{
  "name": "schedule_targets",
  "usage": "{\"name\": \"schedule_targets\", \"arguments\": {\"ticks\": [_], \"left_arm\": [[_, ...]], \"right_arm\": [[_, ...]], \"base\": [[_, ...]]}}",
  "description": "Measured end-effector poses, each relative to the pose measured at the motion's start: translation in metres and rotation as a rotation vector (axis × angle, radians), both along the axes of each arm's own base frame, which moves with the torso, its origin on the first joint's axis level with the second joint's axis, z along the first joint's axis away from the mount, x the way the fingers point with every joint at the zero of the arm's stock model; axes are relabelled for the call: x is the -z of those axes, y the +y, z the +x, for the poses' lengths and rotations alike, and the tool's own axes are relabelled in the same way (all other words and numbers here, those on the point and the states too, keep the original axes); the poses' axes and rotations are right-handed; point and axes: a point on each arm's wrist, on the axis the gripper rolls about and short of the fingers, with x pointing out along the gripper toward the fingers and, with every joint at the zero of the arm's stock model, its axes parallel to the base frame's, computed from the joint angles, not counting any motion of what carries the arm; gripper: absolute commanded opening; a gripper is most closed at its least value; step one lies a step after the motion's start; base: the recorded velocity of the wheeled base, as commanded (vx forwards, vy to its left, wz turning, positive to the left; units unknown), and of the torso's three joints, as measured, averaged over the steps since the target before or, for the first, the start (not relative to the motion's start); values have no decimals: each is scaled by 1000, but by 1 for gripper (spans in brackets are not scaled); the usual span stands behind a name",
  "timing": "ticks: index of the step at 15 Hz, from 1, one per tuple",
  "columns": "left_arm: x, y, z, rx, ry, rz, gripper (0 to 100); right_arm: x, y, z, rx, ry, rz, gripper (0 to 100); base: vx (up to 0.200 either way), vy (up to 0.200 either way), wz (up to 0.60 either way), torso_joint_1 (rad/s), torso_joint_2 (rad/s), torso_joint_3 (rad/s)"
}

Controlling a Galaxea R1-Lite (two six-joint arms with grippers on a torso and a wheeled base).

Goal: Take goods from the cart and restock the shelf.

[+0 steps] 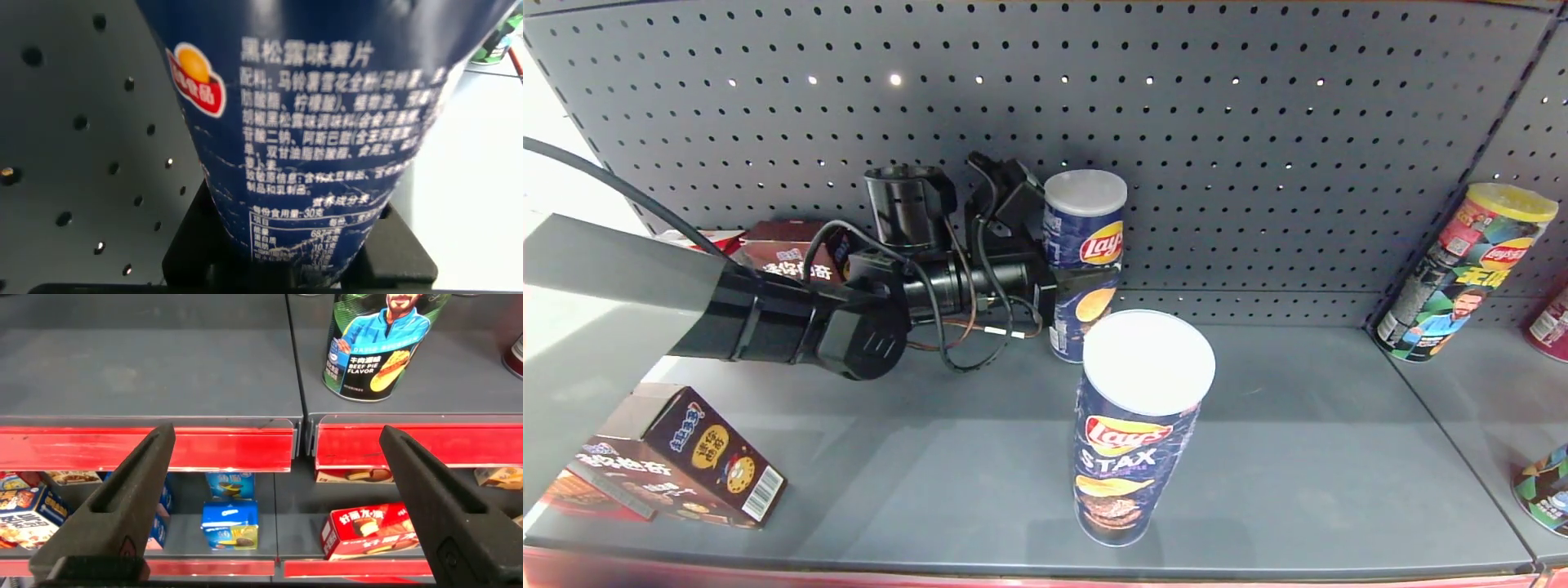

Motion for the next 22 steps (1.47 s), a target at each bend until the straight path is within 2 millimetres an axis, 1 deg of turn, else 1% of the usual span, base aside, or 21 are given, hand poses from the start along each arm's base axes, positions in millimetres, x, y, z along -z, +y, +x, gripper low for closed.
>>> {"name": "schedule_targets", "arguments": {"ticks": [2, 3, 5, 8, 10, 13, 14, 17, 18, 20, 22], "left_arm": [[8, -1, 1, 1, 5, 3, 0], [11, -1, 0, 1, 8, 5, 100], [17, -1, -1, -5, 6, 4, 100], [17, -1, -2, -14, 9, 2, 100], [11, 2, -5, -18, -1, -2, 100], [2, 10, -20, -31, -5, -2, 100], [2, 15, -27, -62, 6, 5, 100], [7, 28, -45, -272, 40, 36, 100], [10, 30, -50, -312, 51, 48, 100], [10, 32, -54, -333, 53, 54, 100], [8, 33, -55, -371, 49, 53, 100]], "right_arm": [[0, 0, 0, -1, 0, 0, 100], [0, 0, 0, -1, 0, 0, 100], [0, 0, 0, 0, 0, 0, 100], [0, 0, 0, -1, 0, 0, 100], [0, 0, 0, 0, 0, 0, 100], [0, 0, 0, -1, 0, 0, 100], [0, 0, 0, -1, 0, 0, 100], [0, 0, 0, -1, 0, 0, 100], [0, 0, 0, -1, 0, 0, 100], [0, 0, 0, -1, 0, 0, 100], [0, 0, 0, -1, 0, 0, 100]], "base": [[0, 0, 0, 0, 0, 0], [0, 0, 0, 0, 0, 0], [0, 0, 0, 0, 0, 0], [0, 0, 0, 0, 0, 0], [0, 0, 0, 0, 0, 0], [0, 0, 0, 0, 0, 0], [0, 0, 0, 0, 0, 0], [0, 0, 0, 0, 0, 0], [0, 0, 0, 0, 0, 0], [0, 0, 0, 0, 0, 0], [0, 0, 0, 0, 0, 0]]}}
